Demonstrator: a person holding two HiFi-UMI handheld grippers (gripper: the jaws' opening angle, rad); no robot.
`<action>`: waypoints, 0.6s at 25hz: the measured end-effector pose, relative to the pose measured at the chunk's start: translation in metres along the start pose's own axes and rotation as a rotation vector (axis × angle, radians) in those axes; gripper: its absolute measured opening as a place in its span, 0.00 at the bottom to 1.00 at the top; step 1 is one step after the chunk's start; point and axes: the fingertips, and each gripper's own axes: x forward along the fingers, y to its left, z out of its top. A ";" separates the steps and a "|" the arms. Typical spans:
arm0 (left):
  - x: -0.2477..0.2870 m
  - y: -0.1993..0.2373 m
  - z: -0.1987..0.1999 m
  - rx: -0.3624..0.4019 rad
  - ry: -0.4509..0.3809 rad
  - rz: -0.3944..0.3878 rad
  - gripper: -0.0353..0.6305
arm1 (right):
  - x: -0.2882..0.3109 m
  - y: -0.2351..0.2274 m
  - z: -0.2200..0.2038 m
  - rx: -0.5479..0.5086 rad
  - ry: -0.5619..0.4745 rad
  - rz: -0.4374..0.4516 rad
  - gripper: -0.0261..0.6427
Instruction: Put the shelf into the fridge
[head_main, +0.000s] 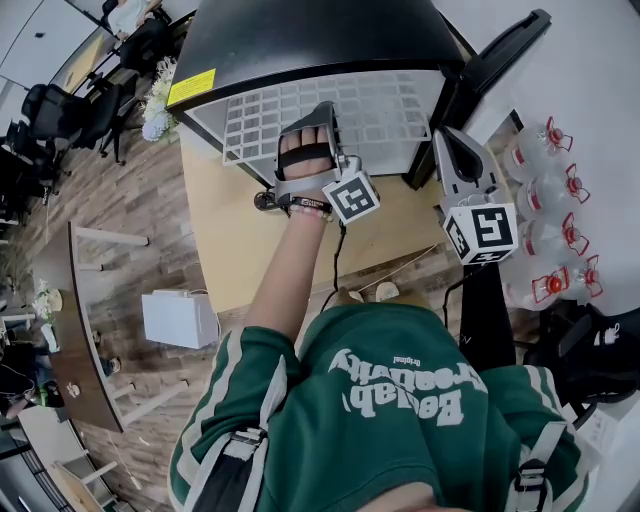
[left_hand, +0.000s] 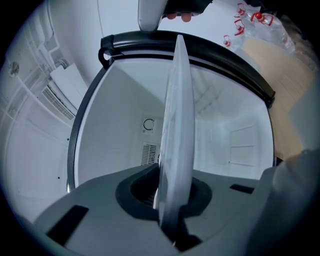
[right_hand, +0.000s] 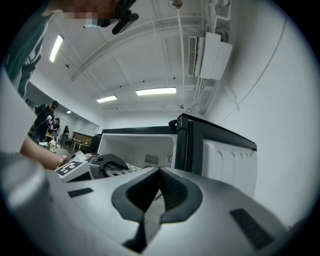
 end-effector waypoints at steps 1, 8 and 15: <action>0.002 0.001 0.000 0.000 0.000 0.000 0.09 | 0.001 0.000 0.000 0.000 0.000 0.001 0.04; 0.008 -0.001 0.000 0.003 0.001 -0.003 0.09 | 0.004 0.006 -0.002 -0.024 0.009 0.010 0.04; 0.015 0.001 0.000 0.004 0.000 -0.003 0.09 | 0.007 0.009 -0.003 -0.040 0.015 0.015 0.04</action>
